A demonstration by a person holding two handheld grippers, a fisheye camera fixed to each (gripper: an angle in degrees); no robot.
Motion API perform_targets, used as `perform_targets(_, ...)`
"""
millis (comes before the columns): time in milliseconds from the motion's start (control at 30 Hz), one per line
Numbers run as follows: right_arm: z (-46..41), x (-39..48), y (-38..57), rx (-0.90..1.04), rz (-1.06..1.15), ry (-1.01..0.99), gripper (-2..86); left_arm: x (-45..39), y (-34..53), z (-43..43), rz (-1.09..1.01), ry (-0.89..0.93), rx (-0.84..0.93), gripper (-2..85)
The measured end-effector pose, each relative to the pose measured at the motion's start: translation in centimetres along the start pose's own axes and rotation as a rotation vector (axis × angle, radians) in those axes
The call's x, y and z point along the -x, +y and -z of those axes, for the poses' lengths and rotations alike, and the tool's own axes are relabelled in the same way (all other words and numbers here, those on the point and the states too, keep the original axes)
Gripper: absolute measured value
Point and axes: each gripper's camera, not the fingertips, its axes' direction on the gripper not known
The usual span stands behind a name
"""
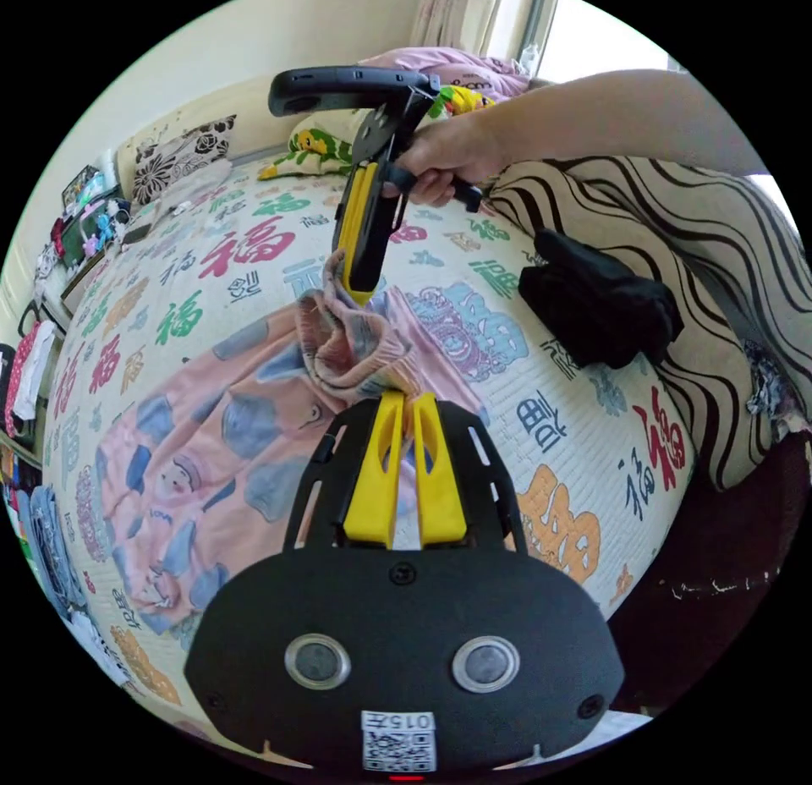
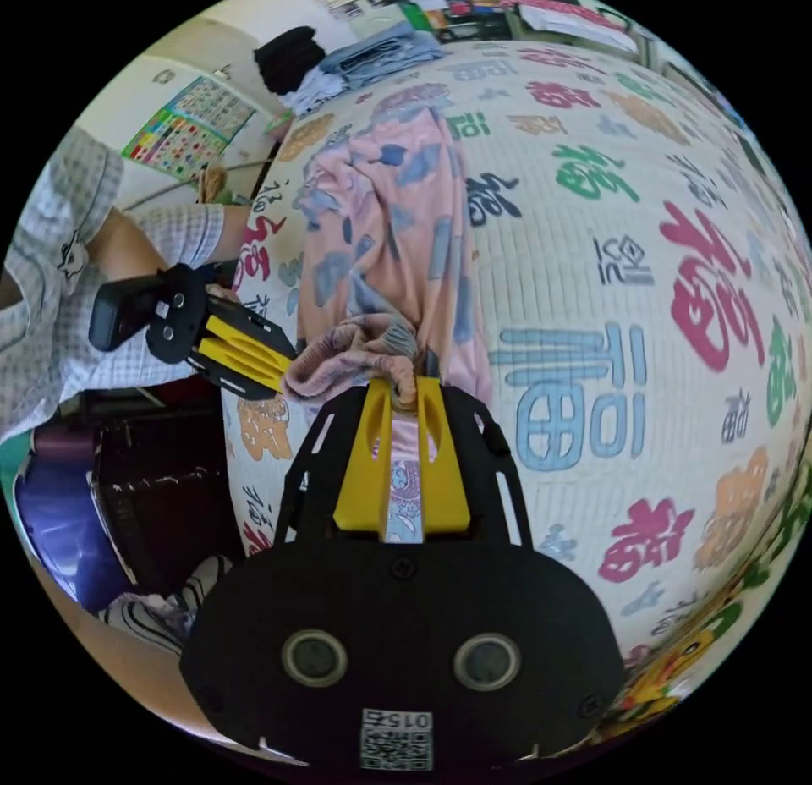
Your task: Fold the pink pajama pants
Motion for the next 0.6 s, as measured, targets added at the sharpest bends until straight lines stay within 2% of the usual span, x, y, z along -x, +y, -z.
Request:
perform_targets(100,-0.7,-1.1,5.8,-0.085,-0.172,-0.030,5.6,-1.9,-2.8,0.4,-0.042,-0.037,0.051,0.2)
perform_targets(200,-0.9,-1.8,11.9,-0.175,-0.435,0.012,3.7,-3.1,-5.4,1.6,-0.109,-0.050,0.094,1.4)
perform_targets(267,-0.6,-1.1,16.5,-0.356,-0.659,0.004,4.9,-3.6,-7.5,2.4,-0.181,-0.039,0.152,3.3)
perform_targets(333,-0.8,-0.2,19.0,-0.488,-0.774,-0.054,7.1,-3.7,-9.4,3.7,-0.229,-0.011,0.175,4.9)
perform_targets(367,-1.1,0.4,20.1,-0.569,-0.814,-0.097,7.9,-3.7,-10.6,5.3,-0.265,0.026,0.151,5.2)
perform_targets(467,-2.7,1.2,20.2,-0.632,-0.797,-0.175,5.5,-3.7,-13.5,9.9,-0.384,0.144,0.062,5.4)
perform_targets(600,-5.8,-0.1,19.4,-0.515,-0.763,-0.205,0.2,-1.2,-16.5,13.5,-0.356,0.257,0.031,4.8)
